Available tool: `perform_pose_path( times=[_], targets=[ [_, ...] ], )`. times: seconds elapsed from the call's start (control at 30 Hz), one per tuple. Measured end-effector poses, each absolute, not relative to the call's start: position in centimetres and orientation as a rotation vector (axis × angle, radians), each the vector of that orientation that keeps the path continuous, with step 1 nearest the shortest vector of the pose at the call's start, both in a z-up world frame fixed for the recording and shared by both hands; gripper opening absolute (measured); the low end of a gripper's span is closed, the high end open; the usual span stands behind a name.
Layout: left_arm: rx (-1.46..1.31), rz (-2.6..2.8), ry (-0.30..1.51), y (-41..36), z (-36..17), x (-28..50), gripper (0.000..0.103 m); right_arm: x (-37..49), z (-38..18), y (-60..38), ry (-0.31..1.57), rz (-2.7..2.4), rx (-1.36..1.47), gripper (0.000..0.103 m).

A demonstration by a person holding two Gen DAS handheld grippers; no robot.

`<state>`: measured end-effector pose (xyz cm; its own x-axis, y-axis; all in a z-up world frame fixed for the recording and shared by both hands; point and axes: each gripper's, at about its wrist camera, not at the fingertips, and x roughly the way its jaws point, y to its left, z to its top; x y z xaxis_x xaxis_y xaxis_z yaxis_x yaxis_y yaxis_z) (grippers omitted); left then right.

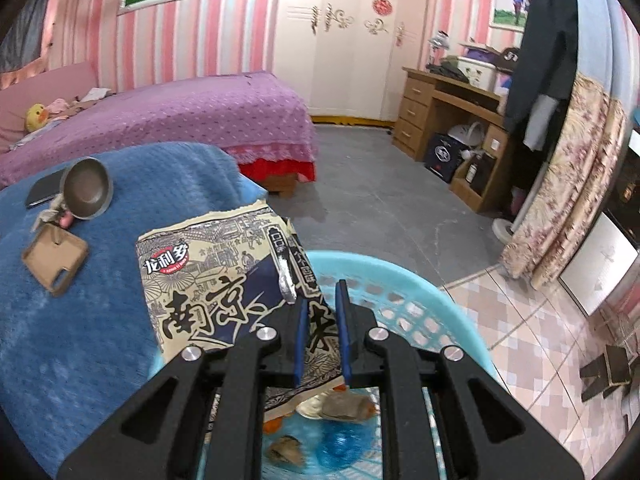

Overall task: Collect trash
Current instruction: 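Carry the paper cup and snack wrapper over the blue basket, then open the left tool to drop the cup while the right tool releases the wrapper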

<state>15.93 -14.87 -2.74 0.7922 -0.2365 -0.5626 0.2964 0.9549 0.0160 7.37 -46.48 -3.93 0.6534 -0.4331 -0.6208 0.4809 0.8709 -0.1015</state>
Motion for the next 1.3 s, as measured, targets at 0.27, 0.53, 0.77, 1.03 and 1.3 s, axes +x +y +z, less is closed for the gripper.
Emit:
perform_pose_path(
  times=[0.27, 0.53, 0.77, 1.03, 1.3],
  targets=[
    [0.109, -0.436, 0.598, -23.8, -3.2, 13.9, 0.041, 5.5, -4.1, -50.0, 0.707, -0.629, 0.055, 0.014],
    [0.190, -0.567, 0.605, -33.4, -5.5, 10.7, 0.041, 3.1, -4.9, -53.7, 0.721, -0.683, 0.136, 0.014],
    [0.206, -0.654, 0.621, -38.8, -6.0, 9.0, 0.043, 1.6, -5.7, -55.6, 0.714, -0.701, 0.181, 0.014],
    [0.226, -0.629, 0.586, -39.8, -4.7, 10.0, 0.082, 1.4, -6.1, -55.6, 0.705, -0.680, 0.199, 0.014],
    [0.190, -0.515, 0.573, -34.2, -3.3, 12.1, 0.087, 2.3, -6.0, -54.5, 0.704, -0.660, 0.185, 0.014]
  ],
)
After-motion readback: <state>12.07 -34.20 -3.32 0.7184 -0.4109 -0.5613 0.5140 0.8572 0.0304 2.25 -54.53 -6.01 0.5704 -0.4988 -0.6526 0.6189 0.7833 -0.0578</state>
